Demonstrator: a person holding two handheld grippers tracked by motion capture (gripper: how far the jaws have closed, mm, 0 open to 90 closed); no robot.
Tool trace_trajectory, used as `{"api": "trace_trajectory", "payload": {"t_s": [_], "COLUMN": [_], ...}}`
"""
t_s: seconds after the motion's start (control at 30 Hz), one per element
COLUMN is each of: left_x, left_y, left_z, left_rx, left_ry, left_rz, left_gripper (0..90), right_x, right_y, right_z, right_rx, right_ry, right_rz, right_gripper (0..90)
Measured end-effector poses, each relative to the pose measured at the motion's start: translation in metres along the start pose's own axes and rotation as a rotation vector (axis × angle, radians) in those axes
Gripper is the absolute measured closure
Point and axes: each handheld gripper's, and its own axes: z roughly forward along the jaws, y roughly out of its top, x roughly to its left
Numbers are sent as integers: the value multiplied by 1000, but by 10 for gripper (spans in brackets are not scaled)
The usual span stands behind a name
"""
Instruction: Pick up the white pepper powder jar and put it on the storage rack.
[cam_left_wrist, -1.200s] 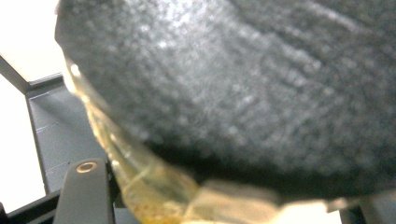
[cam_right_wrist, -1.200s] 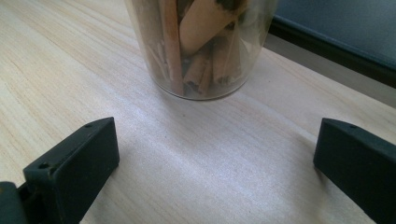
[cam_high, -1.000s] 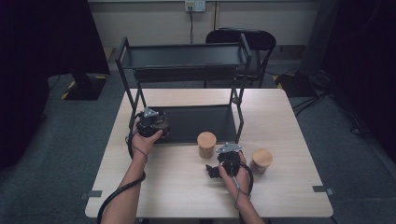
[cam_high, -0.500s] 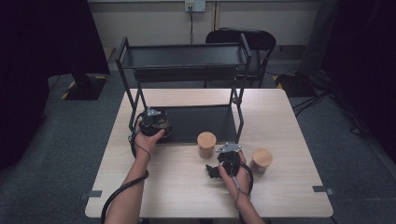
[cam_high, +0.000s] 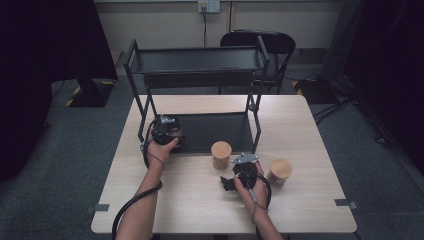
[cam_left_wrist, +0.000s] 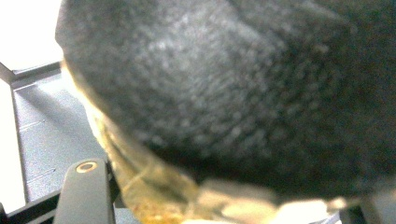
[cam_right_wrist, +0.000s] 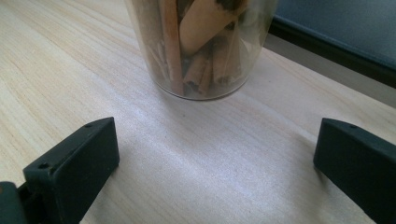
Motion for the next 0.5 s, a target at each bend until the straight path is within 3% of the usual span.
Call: {"api": "trace_trajectory", "payload": {"t_s": [0.5], "left_x": [2], "left_y": [2], "left_z": [7], "left_rx": [7], "left_ry": [14], "left_rz": [-16], "left_gripper": [314], "right_x": [0], "right_y": [0], "right_z": [0], "right_rx": [0], "right_ry": [0], "right_rz": [0], "right_gripper": [0]}}
